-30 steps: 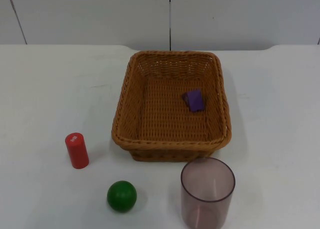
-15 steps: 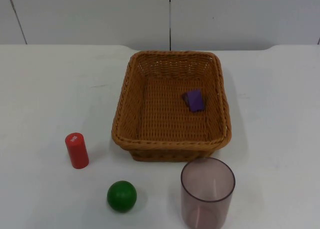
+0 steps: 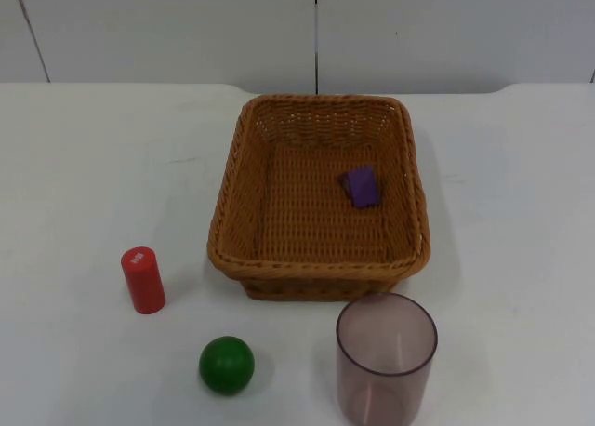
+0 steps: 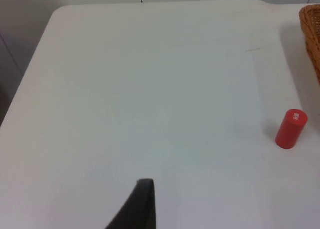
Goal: Pick up the basket with the left hand and place the triangular block into the basket with the right hand.
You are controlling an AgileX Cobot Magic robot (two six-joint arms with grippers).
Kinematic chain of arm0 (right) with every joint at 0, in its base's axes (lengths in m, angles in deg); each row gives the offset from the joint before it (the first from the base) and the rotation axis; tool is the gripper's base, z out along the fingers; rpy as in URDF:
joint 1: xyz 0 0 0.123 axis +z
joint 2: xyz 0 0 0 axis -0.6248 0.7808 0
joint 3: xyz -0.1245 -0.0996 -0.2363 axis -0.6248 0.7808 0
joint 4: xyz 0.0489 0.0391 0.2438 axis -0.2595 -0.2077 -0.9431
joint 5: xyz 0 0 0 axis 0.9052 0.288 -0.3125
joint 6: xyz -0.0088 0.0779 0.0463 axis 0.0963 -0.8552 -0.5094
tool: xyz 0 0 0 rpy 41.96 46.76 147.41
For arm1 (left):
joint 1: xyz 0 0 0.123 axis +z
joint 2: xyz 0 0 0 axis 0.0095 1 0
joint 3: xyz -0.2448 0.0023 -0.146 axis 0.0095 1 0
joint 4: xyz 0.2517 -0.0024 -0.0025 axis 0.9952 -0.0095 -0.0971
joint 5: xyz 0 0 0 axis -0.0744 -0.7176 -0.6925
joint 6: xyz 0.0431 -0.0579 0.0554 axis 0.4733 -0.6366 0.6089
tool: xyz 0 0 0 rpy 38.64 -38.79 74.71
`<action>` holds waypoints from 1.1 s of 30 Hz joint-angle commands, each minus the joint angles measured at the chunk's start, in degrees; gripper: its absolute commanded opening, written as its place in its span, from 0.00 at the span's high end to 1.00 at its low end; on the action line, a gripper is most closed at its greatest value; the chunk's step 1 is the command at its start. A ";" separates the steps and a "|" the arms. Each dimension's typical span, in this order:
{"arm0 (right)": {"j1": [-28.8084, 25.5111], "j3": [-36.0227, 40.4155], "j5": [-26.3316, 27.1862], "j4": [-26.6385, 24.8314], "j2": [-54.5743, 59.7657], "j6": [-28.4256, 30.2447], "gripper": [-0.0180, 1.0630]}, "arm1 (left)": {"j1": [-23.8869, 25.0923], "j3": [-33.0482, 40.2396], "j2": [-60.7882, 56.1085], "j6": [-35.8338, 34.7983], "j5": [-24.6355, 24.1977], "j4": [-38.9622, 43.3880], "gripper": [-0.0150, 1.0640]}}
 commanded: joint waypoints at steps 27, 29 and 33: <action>0.02 -0.02 0.80 -0.27 -0.18 -0.26 0.02 | -0.32 0.29 -0.14 0.08 0.15 0.26 0.01; 0.02 -0.02 0.80 -0.27 -0.18 -0.26 0.02 | -0.32 0.29 -0.14 0.08 0.15 0.26 0.01; 0.02 -0.02 0.80 -0.27 -0.18 -0.26 0.02 | -0.32 0.29 -0.14 0.08 0.15 0.26 0.01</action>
